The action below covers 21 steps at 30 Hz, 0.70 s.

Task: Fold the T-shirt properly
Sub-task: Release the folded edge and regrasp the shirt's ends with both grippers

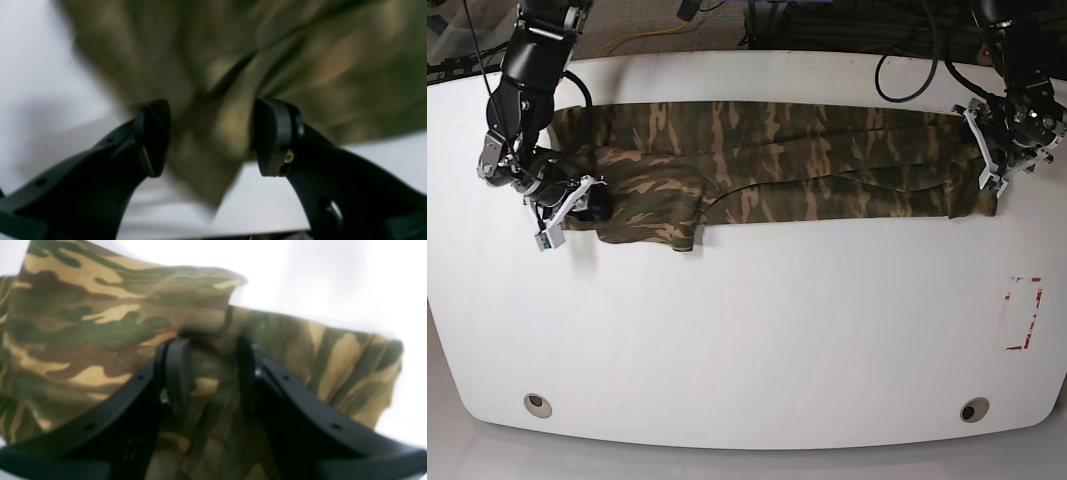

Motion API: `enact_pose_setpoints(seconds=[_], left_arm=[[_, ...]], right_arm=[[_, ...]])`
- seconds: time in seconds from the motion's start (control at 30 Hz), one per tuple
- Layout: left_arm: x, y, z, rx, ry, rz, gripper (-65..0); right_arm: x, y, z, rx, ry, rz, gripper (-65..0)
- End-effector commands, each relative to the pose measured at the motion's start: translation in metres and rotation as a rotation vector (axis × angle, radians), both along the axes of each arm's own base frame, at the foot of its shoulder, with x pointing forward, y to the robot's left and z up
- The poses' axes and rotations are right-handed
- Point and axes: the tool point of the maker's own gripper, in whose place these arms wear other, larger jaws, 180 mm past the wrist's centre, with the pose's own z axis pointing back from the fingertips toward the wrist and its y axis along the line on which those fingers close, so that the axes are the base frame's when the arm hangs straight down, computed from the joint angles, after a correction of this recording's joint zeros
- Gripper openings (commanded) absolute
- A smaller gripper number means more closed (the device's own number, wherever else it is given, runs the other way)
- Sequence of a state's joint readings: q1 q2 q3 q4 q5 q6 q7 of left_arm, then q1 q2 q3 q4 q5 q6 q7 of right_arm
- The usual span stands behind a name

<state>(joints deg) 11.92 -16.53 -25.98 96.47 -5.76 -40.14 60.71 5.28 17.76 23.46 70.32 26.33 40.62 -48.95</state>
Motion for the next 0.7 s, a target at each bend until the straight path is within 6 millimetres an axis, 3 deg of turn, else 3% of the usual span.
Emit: enact_pose_setpoints(seconds=[0.0,0.17,0.23,0.33,0.47,0.67], left_arm=[[0.018,0.005,0.032,0.063,-0.087,-0.025,-28.7],[0.039,-0.004,0.08,0.106,-0.213,-0.024,-28.6],[0.043,0.002,0.093,0.094,-0.253,0.016,-28.1],[0.061,0.001,0.11,0.045,-0.314,0.055,-20.7],[0.076,-0.011,0.113,0.0,-0.333,0.08,-13.1],[0.096,-0.023,0.094,-0.078,-0.286,0.064,-12.8]], right_arm=[[0.012,-0.018,0.012,-0.052,-0.018,-0.011,-42.2],[0.024,-0.02,0.026,-0.064,-0.046,-0.006,-42.2],[0.025,-0.018,0.031,-0.076,-0.06,0.003,-42.3],[0.027,-0.012,0.037,-0.081,-0.081,0.017,-42.3],[0.023,-0.004,0.031,-0.065,-0.069,0.019,-42.3],[0.021,0.006,0.027,-0.042,-0.065,0.023,-42.5]])
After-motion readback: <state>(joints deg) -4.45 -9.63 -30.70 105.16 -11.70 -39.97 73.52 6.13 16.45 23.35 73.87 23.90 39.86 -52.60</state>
